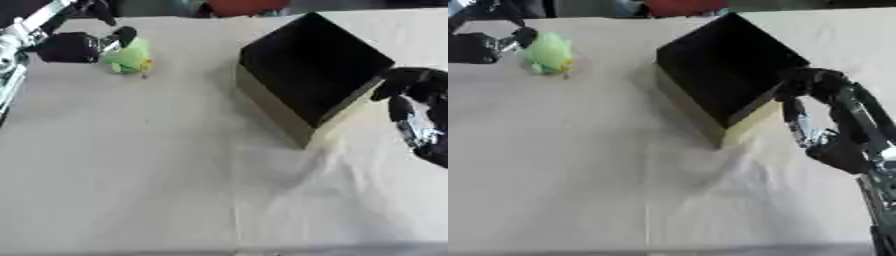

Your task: Pick up objects on the table and place them in the box.

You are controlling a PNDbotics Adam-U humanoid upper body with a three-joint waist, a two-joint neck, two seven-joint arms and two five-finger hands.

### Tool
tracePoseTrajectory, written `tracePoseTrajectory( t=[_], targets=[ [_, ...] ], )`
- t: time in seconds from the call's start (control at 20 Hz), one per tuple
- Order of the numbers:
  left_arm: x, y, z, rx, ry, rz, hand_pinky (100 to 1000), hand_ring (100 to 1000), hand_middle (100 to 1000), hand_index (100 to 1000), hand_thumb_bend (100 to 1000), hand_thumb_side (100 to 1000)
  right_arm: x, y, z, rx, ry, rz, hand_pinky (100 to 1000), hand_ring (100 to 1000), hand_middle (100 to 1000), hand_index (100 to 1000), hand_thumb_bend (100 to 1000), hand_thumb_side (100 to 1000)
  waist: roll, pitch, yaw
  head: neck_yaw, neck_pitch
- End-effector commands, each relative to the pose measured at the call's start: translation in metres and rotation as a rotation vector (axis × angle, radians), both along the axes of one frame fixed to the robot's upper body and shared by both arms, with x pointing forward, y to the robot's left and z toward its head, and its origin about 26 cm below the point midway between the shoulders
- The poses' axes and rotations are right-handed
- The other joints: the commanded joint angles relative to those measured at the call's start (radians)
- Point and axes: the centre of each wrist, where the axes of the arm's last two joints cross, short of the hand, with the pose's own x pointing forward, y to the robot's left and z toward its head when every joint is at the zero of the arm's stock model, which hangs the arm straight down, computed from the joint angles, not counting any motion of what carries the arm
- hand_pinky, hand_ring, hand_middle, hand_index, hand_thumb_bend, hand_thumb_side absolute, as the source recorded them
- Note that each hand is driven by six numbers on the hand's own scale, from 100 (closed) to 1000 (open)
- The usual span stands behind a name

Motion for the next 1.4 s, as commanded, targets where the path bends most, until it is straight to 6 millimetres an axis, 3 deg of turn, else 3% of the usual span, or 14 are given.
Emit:
tracePoseTrajectory(
  t=[0.05, 0.2, 0.5, 0.9, 1.4],
  targets=[
    [0.004, 0.014, 0.02, 0.154, 0.011, 0.028, 741, 668, 678, 815, 541, 579, -0.002, -0.002, 0.008, -0.025, -0.025, 0.006, 668, 621, 584, 802, 100, 568, 0.003, -0.021, -0.004, 0.004, -0.001],
    [0.017, 0.025, 0.024, 0.267, 0.037, 0.074, 739, 666, 684, 813, 583, 561, -0.002, -0.002, 0.007, -0.029, -0.02, 0.009, 667, 620, 584, 802, 100, 570, 0.007, -0.024, -0.01, 0.006, -0.001],
    [0.053, 0.042, 0.015, 0.293, 0.087, 0.169, 736, 663, 678, 800, 537, 498, -0.003, -0.003, 0.005, -0.031, -0.012, 0.009, 667, 620, 583, 801, 100, 572, 0.012, -0.026, -0.023, 0.004, 0.0],
    [0.092, 0.037, -0.005, 0.298, 0.124, 0.265, 729, 659, 675, 797, 497, 467, -0.003, -0.001, 0.004, -0.032, -0.006, 0.019, 666, 619, 582, 800, 100, 576, 0.016, -0.024, -0.038, 0.007, 0.004],
    [0.109, 0.047, -0.031, 0.277, 0.107, 0.42, 721, 653, 666, 792, 467, 455, -0.002, -0.001, 0.003, -0.034, -0.003, 0.024, 665, 618, 581, 800, 100, 583, 0.022, -0.02, -0.065, 0.013, 0.003]
  ],
)
